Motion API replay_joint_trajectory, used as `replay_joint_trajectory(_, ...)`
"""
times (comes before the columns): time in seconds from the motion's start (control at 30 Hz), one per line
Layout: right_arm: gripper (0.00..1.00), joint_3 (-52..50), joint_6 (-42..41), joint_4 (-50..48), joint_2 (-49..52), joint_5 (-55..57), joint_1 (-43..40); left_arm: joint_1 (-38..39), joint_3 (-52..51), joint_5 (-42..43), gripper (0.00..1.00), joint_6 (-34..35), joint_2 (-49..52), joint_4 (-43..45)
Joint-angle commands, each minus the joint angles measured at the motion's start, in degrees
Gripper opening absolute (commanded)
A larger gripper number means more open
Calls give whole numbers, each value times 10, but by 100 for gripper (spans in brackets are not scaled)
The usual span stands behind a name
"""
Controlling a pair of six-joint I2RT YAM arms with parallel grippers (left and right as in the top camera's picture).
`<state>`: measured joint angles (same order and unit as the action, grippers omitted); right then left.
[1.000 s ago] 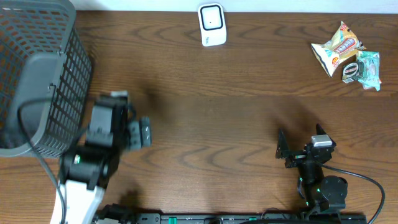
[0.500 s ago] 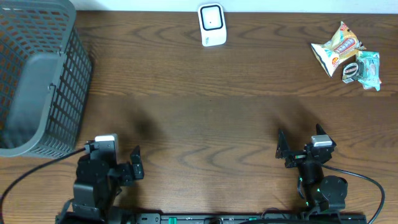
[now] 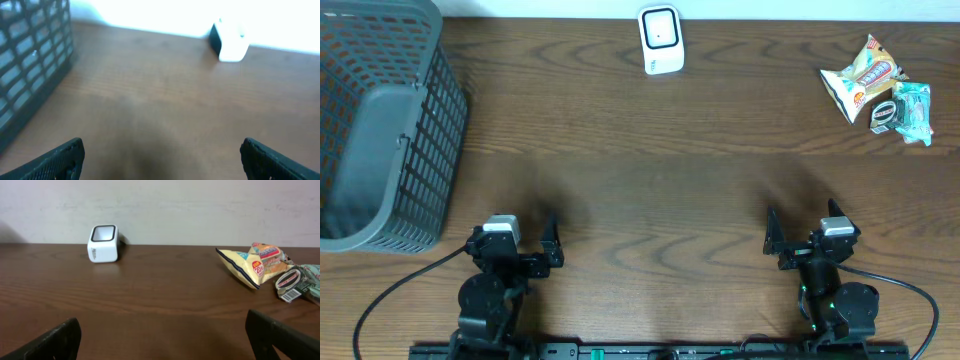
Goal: Scan the item barcode
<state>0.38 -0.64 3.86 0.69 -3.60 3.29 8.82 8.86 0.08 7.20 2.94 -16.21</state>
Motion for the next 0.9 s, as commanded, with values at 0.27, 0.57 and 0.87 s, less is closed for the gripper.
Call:
replay_joint_trajectory(0.27, 99, -1, -6, 2, -3, 3, 0, -28, -86, 75, 98, -62, -28, 168)
replay_joint_trajectory(0.57, 99, -1, -6, 2, -3, 3, 0, -28, -86, 74, 98, -87, -28, 126)
replay_joint_trajectory(0.87, 99, -1, -6, 2, -3, 3, 0, -28, -86, 68, 98, -98, -28, 125)
